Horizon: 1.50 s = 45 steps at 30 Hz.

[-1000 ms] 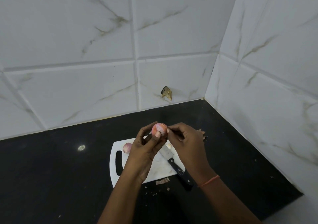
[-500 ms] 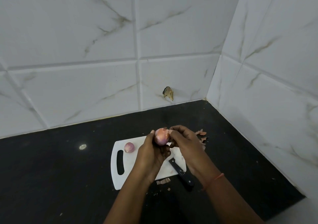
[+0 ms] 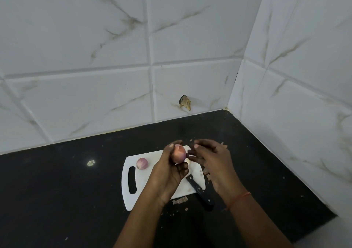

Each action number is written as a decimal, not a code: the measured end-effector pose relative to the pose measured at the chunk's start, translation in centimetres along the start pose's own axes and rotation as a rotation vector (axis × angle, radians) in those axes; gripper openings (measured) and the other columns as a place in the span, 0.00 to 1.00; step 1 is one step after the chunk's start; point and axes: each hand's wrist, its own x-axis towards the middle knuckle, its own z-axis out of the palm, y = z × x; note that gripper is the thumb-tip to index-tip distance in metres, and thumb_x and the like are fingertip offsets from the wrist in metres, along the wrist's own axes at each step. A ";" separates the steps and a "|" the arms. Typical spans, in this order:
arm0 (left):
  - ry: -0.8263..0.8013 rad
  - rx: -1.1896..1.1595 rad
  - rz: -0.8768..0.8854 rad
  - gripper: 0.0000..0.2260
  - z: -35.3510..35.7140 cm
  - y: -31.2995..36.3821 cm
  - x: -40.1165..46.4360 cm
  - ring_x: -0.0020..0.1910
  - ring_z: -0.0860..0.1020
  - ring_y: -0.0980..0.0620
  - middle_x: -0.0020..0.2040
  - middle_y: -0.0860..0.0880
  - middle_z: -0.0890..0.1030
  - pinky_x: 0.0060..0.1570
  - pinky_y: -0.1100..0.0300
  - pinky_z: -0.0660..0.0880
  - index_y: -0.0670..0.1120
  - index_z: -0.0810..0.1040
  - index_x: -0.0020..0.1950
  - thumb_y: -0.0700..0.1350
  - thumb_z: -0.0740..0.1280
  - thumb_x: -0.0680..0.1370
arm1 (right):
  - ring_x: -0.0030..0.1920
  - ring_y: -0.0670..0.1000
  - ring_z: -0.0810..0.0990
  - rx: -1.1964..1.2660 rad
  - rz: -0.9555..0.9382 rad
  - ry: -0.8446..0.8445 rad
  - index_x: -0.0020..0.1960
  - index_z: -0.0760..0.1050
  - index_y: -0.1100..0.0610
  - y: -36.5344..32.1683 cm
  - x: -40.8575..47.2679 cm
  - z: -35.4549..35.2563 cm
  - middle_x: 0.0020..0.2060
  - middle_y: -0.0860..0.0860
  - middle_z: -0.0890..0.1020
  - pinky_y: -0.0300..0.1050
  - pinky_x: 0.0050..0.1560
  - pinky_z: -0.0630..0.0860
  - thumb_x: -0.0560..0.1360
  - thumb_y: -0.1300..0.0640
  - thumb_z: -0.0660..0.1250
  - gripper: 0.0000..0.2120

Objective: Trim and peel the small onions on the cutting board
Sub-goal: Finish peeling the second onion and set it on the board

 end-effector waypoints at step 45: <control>-0.048 -0.257 -0.003 0.15 0.1 1.7 -1.2 0.47 0.86 0.47 0.49 0.41 0.85 0.45 0.56 0.84 0.39 0.78 0.63 0.46 0.58 0.84 | 0.51 0.43 0.80 -0.691 -0.621 -0.177 0.55 0.81 0.50 1.3 -0.9 0.8 0.48 0.40 0.82 0.34 0.48 0.76 0.72 0.55 0.75 0.12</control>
